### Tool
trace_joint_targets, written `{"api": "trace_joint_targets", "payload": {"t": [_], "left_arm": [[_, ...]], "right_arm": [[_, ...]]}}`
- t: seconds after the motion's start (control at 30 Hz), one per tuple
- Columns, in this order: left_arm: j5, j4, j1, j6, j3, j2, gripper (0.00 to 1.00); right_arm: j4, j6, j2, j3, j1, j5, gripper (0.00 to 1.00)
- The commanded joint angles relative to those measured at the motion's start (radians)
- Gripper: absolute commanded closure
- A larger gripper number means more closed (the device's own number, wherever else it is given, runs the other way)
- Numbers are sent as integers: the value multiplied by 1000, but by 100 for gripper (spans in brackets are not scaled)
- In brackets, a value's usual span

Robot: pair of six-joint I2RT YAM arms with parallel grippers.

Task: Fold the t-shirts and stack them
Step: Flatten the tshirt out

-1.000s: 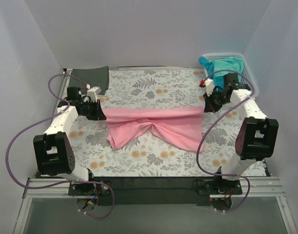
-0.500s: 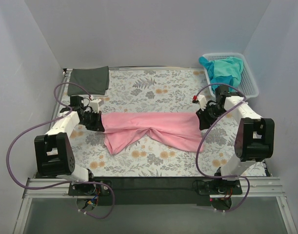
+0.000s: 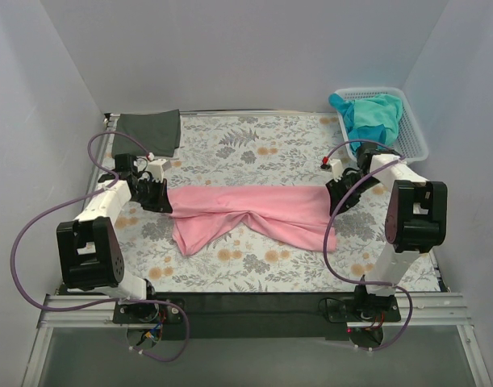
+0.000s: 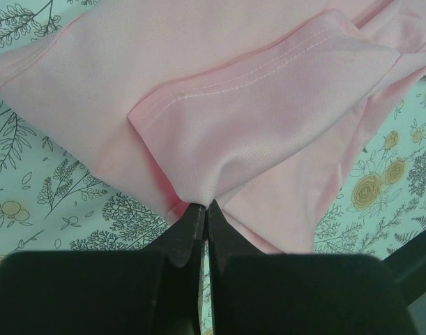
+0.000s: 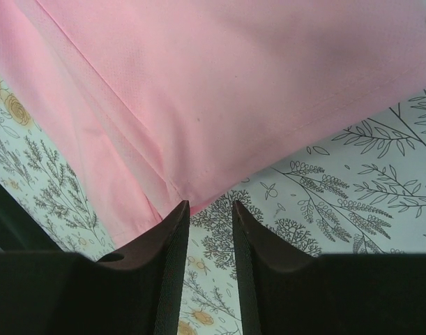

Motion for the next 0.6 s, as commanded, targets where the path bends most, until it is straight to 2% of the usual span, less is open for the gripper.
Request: {"api": "trace_joint_targets", "payload": {"t": [0.0, 0.1, 0.3, 0.57], "left_arm": [[10, -1, 5, 9, 3, -16, 100], [10, 2, 5, 9, 0, -16, 100], [7, -2, 5, 9, 1, -12, 100], [11, 2, 3, 4, 0, -4, 100]], "right_arm": [[-24, 22, 8, -2, 4, -37, 67], [-20, 18, 20, -3, 6, -32, 64], [-24, 1, 12, -14, 15, -35, 64], [-15, -24, 15, -32, 84, -4, 64]]}}
